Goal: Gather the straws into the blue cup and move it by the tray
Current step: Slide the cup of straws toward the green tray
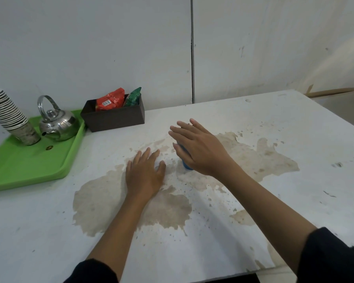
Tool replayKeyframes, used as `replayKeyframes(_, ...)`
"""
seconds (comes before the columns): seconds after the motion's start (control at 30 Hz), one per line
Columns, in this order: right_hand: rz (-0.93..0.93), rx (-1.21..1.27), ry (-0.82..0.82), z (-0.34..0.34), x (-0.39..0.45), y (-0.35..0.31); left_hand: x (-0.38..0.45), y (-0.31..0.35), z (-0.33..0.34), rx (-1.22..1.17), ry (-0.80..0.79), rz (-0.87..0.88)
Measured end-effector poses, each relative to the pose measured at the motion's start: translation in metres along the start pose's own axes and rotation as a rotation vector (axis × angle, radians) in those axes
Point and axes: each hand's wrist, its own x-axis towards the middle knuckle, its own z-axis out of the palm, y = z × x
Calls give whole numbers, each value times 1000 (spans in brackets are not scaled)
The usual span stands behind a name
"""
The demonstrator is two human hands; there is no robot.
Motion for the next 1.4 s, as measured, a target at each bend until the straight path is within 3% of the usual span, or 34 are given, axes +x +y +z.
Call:
replayKeyframes(0.27, 28, 55, 38, -1, 1, 4, 0, 1, 0, -13, 6, -2)
replayKeyframes(0.37, 53, 132, 152, -1, -4, 4, -1, 2, -2, -34, 9, 2)
replayKeyframes(0.53, 413, 543, 455, 7, -28, -4, -3, 1, -3, -70, 35, 25)
replayKeyframes(0.63, 683, 822, 425, 21, -41, -9, -3, -1, -3, -89, 29, 25)
replayKeyframes(0.7, 749, 939, 368, 30, -45, -11, -4, 0, -2, -94, 29, 27)
replayKeyframes(1.0, 735, 978, 382, 38, -29, -18, -2, -24, -15, -255, 32, 76)
replayKeyframes(1.23, 627, 1030, 266, 53, 19, -47, 0, -107, -37, -258, 55, -59)
replayKeyframes(1.4, 570, 1084, 149, 79, 70, -80, -27, -164, -47, -165, 45, -42)
